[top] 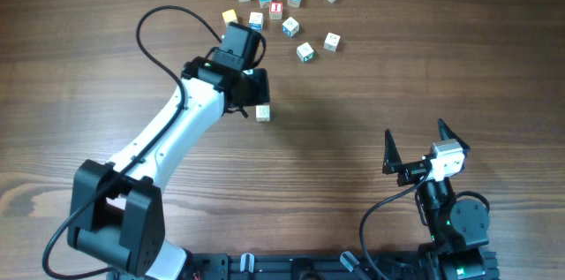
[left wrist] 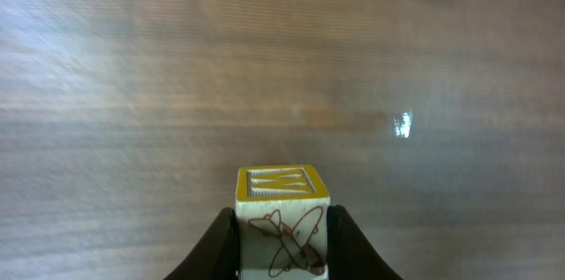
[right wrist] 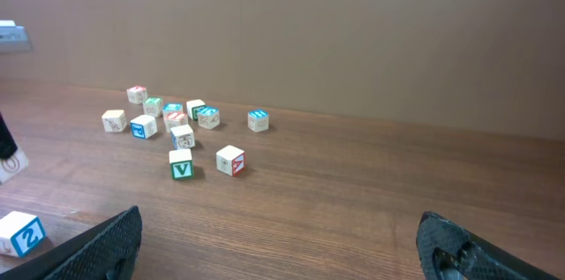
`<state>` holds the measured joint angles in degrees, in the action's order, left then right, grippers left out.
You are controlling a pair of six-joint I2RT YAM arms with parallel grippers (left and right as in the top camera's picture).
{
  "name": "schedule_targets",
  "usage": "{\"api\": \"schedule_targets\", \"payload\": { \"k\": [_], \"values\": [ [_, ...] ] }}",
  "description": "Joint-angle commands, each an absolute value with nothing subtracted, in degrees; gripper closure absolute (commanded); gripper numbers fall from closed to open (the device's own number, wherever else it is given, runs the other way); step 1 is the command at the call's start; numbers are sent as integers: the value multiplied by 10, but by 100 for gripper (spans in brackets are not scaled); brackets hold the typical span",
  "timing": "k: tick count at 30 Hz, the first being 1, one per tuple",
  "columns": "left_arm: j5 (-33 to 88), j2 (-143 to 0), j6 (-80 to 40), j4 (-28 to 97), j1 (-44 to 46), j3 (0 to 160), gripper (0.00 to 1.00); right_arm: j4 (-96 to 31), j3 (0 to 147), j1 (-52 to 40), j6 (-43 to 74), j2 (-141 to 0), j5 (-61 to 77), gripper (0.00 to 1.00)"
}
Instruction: Form a tower
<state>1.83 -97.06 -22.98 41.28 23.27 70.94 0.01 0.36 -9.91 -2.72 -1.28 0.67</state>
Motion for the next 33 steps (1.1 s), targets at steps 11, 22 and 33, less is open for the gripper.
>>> {"api": "schedule_targets", "payload": {
  "k": [11,22,33],
  "values": [
    [17,-965,-227,415,247,683,91,3,3,-97,-30,-10,14,0],
    [17,-965,-227,394,247,656,89,3,3,-97,-30,-10,14,0],
    [0,-968,-231,394,268,655,89,3,3,-97,-30,-10,14,0]
  ]
}}
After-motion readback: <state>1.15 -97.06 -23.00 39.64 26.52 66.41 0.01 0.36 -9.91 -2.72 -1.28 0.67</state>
